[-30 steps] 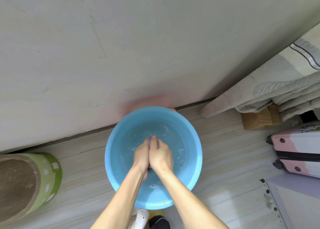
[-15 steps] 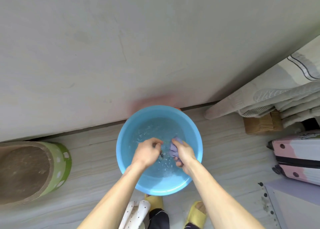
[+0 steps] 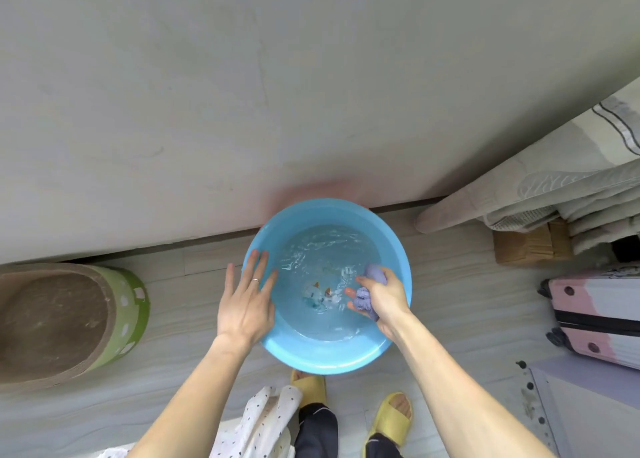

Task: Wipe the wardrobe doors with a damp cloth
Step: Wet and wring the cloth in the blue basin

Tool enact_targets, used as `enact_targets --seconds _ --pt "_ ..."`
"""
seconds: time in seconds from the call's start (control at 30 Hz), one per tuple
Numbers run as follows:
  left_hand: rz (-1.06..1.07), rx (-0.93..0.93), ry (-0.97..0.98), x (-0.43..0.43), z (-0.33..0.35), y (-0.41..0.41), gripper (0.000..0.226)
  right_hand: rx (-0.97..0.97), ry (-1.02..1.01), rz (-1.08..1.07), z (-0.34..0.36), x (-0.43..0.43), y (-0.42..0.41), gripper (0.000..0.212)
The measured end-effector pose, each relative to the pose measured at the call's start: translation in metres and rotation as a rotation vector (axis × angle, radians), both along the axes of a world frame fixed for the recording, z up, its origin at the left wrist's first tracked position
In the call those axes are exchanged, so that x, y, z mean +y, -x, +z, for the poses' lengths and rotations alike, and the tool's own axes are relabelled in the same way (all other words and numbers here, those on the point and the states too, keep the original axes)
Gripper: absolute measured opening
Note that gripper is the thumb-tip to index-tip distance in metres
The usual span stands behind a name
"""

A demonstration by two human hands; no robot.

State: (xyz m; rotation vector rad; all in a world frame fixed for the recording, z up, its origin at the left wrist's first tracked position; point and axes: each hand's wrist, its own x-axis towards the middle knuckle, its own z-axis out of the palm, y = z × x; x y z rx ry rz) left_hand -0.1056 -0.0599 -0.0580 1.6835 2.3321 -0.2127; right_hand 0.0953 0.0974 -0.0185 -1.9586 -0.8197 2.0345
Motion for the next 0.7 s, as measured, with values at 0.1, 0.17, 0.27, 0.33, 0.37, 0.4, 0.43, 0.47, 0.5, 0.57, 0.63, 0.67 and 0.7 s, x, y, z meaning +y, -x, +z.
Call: enact_targets --seconds 0.1,0.17,0.27,0.33,0.37,0.4,0.43,0.47,0.5,0.57,0.63,0.67,0.7 --pt "0.029 -0.025 -0.031 -0.005 -0.008 -0.002 0.065 -0.038 -0.034 0.032 -0.003 -0.006 0.001 0.022" --pt "0.046 -0.04 -0.045 -0.004 -0.01 -0.004 0.067 -0.123 -0.054 0.07 -0.006 -0.009 0.0 0.013" --pt "0.06 -0.051 -0.04 -0.006 -0.011 -0.004 0.069 -0.248 -0.089 0.2 -0.007 -0.013 0.006 0.041" --pt "0.065 -0.062 -0.054 -0.008 -0.013 -0.004 0.071 -0.339 -0.137 0.242 -0.007 -0.016 0.012 0.056" --pt "0.065 -0.065 -0.061 -0.009 -0.014 -0.004 0.071 -0.381 -0.157 0.243 -0.008 -0.016 0.015 0.056" --pt "0.063 -0.063 -0.074 -0.009 -0.014 -0.004 0.071 -0.414 -0.177 0.239 -0.008 -0.015 0.017 0.054" --pt "0.062 -0.056 -0.087 -0.008 -0.015 -0.004 0.071 -0.441 -0.201 0.241 -0.009 -0.014 0.02 0.049" --pt "0.058 -0.047 -0.1 -0.008 -0.015 -0.003 0.071 -0.464 -0.214 0.247 -0.01 -0.013 0.022 0.045" --pt "0.053 -0.041 -0.107 -0.007 -0.015 -0.003 0.07 -0.484 -0.216 0.255 -0.01 -0.011 0.025 0.041" --pt "0.045 -0.031 -0.113 -0.007 -0.015 -0.003 0.07 -0.512 -0.226 0.287 -0.006 -0.009 0.029 0.037" --pt "0.041 -0.032 -0.112 -0.007 -0.015 -0.003 0.07 -0.54 -0.238 0.314 -0.004 -0.009 0.032 0.038" --pt "0.042 -0.034 -0.114 -0.008 -0.015 -0.003 0.07 -0.539 -0.238 0.311 -0.004 -0.01 0.032 0.038" --pt "0.045 -0.035 -0.115 -0.009 -0.015 -0.003 0.07 -0.532 -0.241 0.321 -0.003 -0.012 0.032 0.037"
